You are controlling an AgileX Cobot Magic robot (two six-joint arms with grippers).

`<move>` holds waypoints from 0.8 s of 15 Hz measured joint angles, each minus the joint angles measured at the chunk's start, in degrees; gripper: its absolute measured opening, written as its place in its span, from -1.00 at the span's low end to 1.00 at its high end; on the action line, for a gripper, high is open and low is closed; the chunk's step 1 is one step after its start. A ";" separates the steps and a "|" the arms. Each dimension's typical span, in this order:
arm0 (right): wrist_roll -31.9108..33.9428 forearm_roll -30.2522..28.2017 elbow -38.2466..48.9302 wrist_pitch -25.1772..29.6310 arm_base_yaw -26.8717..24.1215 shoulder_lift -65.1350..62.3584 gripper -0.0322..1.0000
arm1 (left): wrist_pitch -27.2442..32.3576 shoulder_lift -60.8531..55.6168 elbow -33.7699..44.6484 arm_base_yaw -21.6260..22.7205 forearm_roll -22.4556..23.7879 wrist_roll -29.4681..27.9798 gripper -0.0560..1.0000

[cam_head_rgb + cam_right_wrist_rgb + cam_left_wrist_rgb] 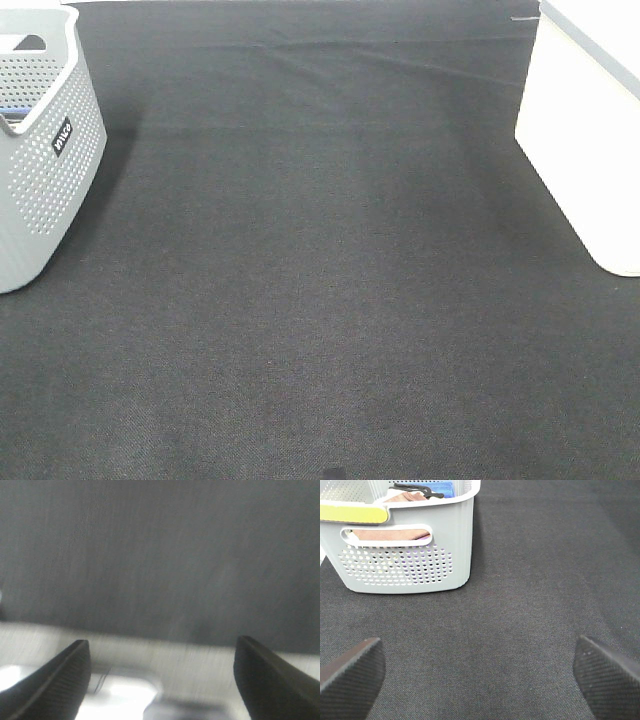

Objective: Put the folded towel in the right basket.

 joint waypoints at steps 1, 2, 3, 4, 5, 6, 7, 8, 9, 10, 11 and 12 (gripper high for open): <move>-1.15 -0.63 0.57 -1.66 0.00 -4.07 0.50 | 0.00 0.00 0.00 0.00 0.00 0.00 0.94; -1.26 -0.69 0.92 -3.09 0.00 -7.51 0.50 | 0.00 0.00 0.00 0.00 0.00 0.00 0.94; -1.26 -0.69 0.92 -3.09 0.00 -7.51 0.50 | 0.00 0.00 0.00 0.00 0.00 0.00 0.94; -1.26 -0.63 1.89 -4.76 0.00 -11.12 0.50 | 0.00 0.00 0.00 0.00 0.00 0.00 0.94; -1.26 -0.57 2.35 -5.27 0.00 -14.09 0.50 | 0.00 0.00 0.00 0.00 0.00 0.00 0.94; -1.26 -0.57 2.41 -5.56 0.00 -16.33 0.50 | 0.00 0.00 0.00 0.00 0.00 0.00 0.94; -1.26 -0.57 2.41 -5.96 0.00 -18.05 0.50 | 0.00 0.00 0.00 0.00 0.00 0.00 0.94; -1.26 -0.57 2.41 -5.96 0.00 -19.02 0.50 | 0.00 0.00 0.00 0.00 0.00 0.00 0.94; -1.26 -0.57 2.41 -5.96 0.00 -19.08 0.50 | 0.00 0.00 0.00 0.00 0.00 0.00 0.94; -1.26 -0.57 2.41 -5.96 0.00 -19.08 0.50 | 0.00 0.00 0.00 0.00 0.00 0.00 0.94; -1.26 -0.57 2.41 -5.96 0.00 -19.08 0.50 | 0.00 0.00 0.00 0.00 0.00 0.00 0.94; -1.26 -0.57 2.41 -5.96 0.00 -19.08 0.50 | 0.00 0.00 0.00 0.00 0.00 0.00 0.94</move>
